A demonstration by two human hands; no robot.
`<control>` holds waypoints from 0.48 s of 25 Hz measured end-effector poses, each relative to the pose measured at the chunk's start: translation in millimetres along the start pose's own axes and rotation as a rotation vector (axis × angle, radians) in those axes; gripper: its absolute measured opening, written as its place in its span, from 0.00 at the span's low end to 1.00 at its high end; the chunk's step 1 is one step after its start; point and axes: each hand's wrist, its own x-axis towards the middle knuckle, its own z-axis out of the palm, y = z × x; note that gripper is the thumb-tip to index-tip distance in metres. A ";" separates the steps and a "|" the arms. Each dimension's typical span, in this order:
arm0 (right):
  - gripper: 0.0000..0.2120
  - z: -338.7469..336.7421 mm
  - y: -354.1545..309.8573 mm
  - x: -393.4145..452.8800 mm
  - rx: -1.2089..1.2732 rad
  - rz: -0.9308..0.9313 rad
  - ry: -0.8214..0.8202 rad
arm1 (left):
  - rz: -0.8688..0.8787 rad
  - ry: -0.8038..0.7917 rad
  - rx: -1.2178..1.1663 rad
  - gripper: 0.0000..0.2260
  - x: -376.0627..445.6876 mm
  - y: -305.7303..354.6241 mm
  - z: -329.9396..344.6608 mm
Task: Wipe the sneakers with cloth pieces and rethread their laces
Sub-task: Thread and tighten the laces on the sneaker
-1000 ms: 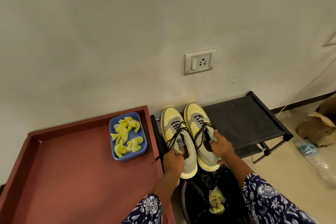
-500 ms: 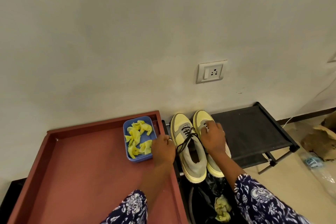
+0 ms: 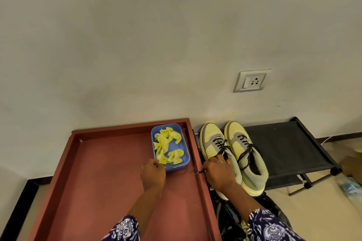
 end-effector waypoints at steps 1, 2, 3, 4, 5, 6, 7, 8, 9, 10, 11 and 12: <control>0.16 0.8 1.9 0.7 -0.028 -0.005 0.000 | -0.005 -0.002 0.001 0.11 0.9 -1.5 -0.2; 0.15 1.9 3.9 0.8 -0.060 -0.014 -0.006 | -0.006 -0.003 0.003 0.11 1.1 -2.4 -0.9; 0.15 3.5 6.0 0.5 -0.099 -0.022 -0.017 | -0.002 0.001 0.002 0.11 1.5 -3.0 -1.6; 0.15 4.6 7.7 -0.5 -0.136 -0.031 -0.032 | 0.000 0.005 -0.001 0.10 1.8 -3.5 -2.7; 0.15 5.5 9.1 -1.7 -0.166 -0.036 -0.047 | 0.003 0.010 -0.006 0.10 2.7 -4.2 -3.4; 0.15 5.6 9.8 -3.1 -0.188 -0.039 -0.059 | 0.004 0.012 -0.010 0.09 3.6 -5.2 -4.2; 0.14 5.9 9.7 -2.9 -0.200 -0.041 -0.076 | 0.000 0.010 -0.015 0.09 4.8 -6.9 -5.5; 0.14 4.2 8.3 -2.6 -0.195 -0.034 -0.080 | -0.002 0.009 -0.027 0.08 6.4 -8.5 -6.7; 0.14 2.0 6.2 0.5 -0.167 -0.018 -0.067 | -0.008 0.008 -0.048 0.08 7.5 -9.7 -7.8; 0.14 -1.4 3.3 3.8 -0.102 0.010 -0.027 | -0.016 0.009 -0.075 0.07 8.6 -10.7 -8.7; 0.15 -4.8 -0.7 9.2 0.009 0.041 0.032 | -0.024 0.007 -0.101 0.06 9.6 -11.7 -9.0; 0.16 -8.7 -6.7 14.7 0.155 0.058 0.097 | -0.030 -0.001 -0.120 0.06 10.6 -12.5 -9.0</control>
